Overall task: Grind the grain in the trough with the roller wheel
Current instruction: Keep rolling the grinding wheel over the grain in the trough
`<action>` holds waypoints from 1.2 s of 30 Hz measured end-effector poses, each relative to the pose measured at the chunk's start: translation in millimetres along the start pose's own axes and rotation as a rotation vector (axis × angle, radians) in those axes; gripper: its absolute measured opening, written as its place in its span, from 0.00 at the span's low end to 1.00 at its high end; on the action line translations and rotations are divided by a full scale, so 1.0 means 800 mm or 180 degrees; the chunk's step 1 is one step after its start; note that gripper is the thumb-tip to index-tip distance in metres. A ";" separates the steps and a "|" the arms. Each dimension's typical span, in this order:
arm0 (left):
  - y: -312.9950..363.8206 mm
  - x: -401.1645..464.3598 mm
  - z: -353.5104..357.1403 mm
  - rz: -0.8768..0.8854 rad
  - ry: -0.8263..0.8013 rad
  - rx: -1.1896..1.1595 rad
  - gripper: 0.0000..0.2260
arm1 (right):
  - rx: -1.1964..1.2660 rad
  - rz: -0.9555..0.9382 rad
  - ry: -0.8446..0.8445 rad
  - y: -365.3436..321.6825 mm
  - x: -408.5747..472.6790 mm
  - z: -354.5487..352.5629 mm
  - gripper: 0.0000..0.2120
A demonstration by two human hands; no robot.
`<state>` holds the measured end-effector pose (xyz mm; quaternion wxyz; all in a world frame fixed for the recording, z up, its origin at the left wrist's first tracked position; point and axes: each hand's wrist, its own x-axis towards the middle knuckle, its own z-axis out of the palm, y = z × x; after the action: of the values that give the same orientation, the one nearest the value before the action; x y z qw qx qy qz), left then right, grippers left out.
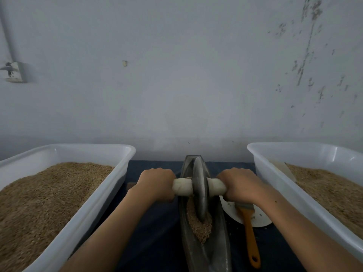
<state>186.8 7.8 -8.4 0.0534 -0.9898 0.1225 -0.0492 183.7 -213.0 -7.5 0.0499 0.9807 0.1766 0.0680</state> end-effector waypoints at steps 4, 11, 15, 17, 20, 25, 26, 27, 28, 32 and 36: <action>0.004 0.000 0.011 -0.0117 0.0770 0.0151 0.10 | -0.0181 0.0188 0.1010 -0.009 0.001 0.019 0.06; -0.004 0.002 0.010 0.0076 0.0516 0.0073 0.12 | -0.0165 0.0031 0.0682 -0.003 -0.001 0.009 0.09; -0.005 0.001 -0.001 0.0123 -0.0228 -0.0166 0.17 | -0.0128 -0.0116 -0.0005 0.001 -0.002 -0.003 0.11; -0.005 0.000 -0.003 0.0118 -0.0345 -0.0212 0.18 | -0.0065 -0.0133 -0.0236 0.002 -0.001 -0.007 0.11; -0.005 0.000 -0.001 0.0102 -0.0209 -0.0136 0.17 | -0.0064 -0.0103 -0.0172 0.001 0.000 -0.006 0.11; 0.002 0.002 0.008 -0.0124 0.0625 0.0048 0.10 | -0.0151 0.0139 0.0584 -0.007 0.004 0.007 0.09; 0.003 0.001 0.010 -0.0165 0.0711 0.0033 0.09 | -0.0180 0.0179 0.0689 -0.009 0.005 0.009 0.09; 0.004 0.001 0.012 -0.0180 0.0769 0.0019 0.09 | -0.0198 0.0206 0.0766 -0.010 0.005 0.010 0.09; 0.004 0.000 0.013 -0.0170 0.0810 0.0009 0.09 | -0.0199 0.0220 0.0812 -0.011 0.005 0.011 0.09; 0.001 -0.001 0.008 0.0007 0.0650 0.0073 0.11 | -0.0151 0.0133 0.0631 -0.006 0.000 0.007 0.09; -0.001 -0.001 0.000 0.0050 -0.0153 -0.0121 0.15 | -0.0114 -0.0047 0.0009 -0.001 -0.001 -0.003 0.11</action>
<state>186.6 9.0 -8.1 0.0379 -0.9905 0.1299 -0.0226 181.9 -212.4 -5.1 0.0676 0.9782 0.1828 0.0722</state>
